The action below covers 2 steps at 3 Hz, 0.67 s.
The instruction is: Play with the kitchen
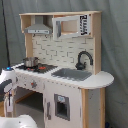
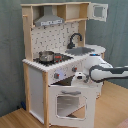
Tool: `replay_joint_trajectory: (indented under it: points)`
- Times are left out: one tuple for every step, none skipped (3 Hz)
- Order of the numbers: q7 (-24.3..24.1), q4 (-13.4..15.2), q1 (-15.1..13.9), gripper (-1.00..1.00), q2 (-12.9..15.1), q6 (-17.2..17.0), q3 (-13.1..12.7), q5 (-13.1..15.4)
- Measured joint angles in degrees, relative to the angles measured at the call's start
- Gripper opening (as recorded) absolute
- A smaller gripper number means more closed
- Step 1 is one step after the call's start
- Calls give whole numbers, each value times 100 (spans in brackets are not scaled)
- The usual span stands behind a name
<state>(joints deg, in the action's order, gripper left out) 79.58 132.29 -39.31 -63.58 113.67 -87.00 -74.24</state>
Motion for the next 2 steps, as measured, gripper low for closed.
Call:
replay_joint_trajectory:
  points:
    - [-587,-83,12,-100,-49,34,-75,0]
    - [-1152,-139,79,-100,-53,121,-170,0]
